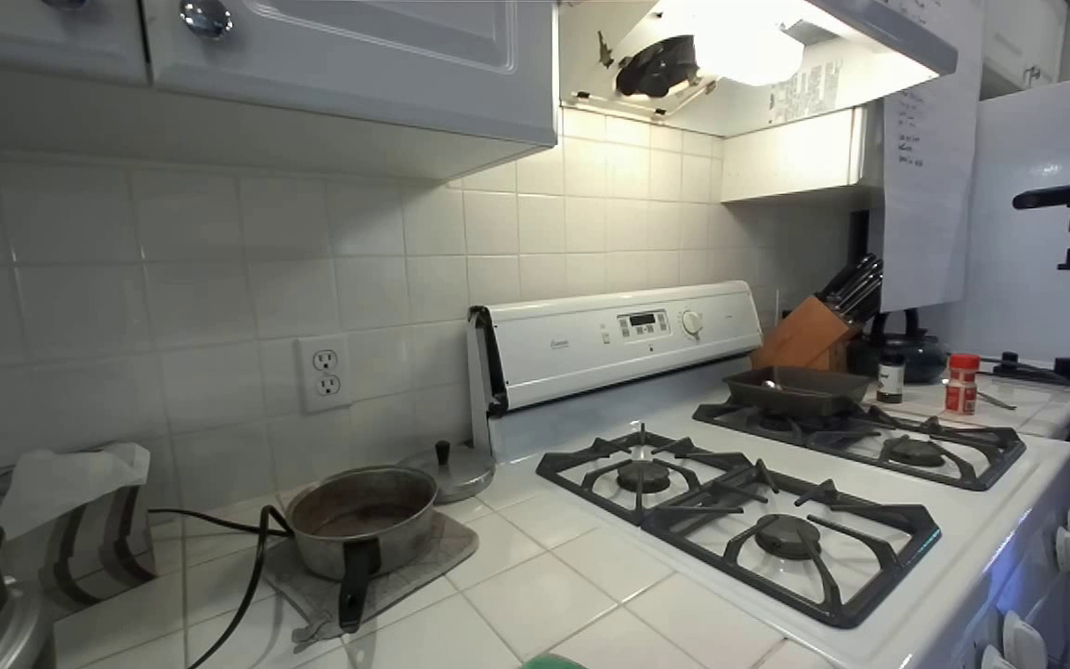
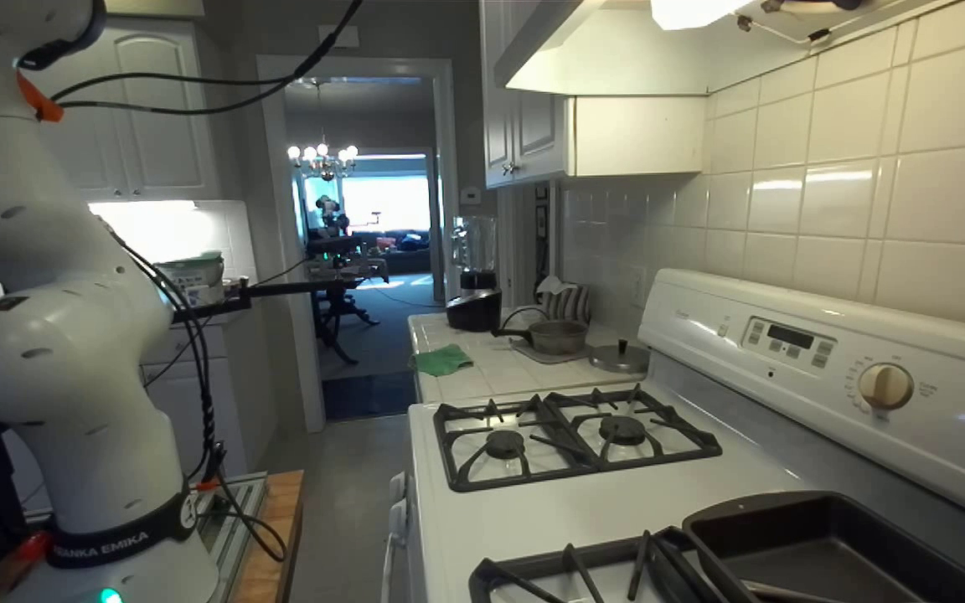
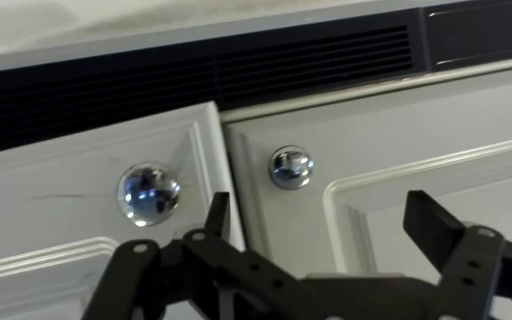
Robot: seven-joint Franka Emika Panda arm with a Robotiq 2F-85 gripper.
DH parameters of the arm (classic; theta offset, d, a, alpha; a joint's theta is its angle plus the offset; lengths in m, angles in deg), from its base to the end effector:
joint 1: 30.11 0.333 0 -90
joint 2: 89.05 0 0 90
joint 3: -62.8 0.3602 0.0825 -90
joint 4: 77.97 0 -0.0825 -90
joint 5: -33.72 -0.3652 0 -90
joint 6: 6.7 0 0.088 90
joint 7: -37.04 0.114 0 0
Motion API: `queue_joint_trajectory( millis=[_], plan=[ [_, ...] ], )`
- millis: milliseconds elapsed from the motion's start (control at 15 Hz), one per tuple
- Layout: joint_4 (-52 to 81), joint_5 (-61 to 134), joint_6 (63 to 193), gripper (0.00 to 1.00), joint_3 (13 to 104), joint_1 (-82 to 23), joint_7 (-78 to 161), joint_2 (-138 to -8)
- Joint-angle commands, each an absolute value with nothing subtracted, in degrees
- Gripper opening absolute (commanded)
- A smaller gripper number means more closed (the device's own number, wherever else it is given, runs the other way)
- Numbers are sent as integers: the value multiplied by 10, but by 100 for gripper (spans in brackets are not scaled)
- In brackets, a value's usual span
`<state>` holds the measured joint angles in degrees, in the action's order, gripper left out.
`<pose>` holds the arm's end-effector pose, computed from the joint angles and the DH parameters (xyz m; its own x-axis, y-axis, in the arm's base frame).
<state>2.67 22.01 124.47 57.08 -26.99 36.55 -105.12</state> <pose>0.4133 -0.0291 0.9687 0.3969 -0.1668 0.9026 0.0498 -0.9780 -0.2026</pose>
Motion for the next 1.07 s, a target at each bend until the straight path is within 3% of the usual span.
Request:
queue_joint_trajectory(
  millis=[0,467,1000],
  plan=[
    [49,208,1242,100,586,-248,348,-1064],
    [18,275,1205,100,625,-288,442,-1059],
    [-13,313,996,100,634,-311,486,-1083]
  ],
)
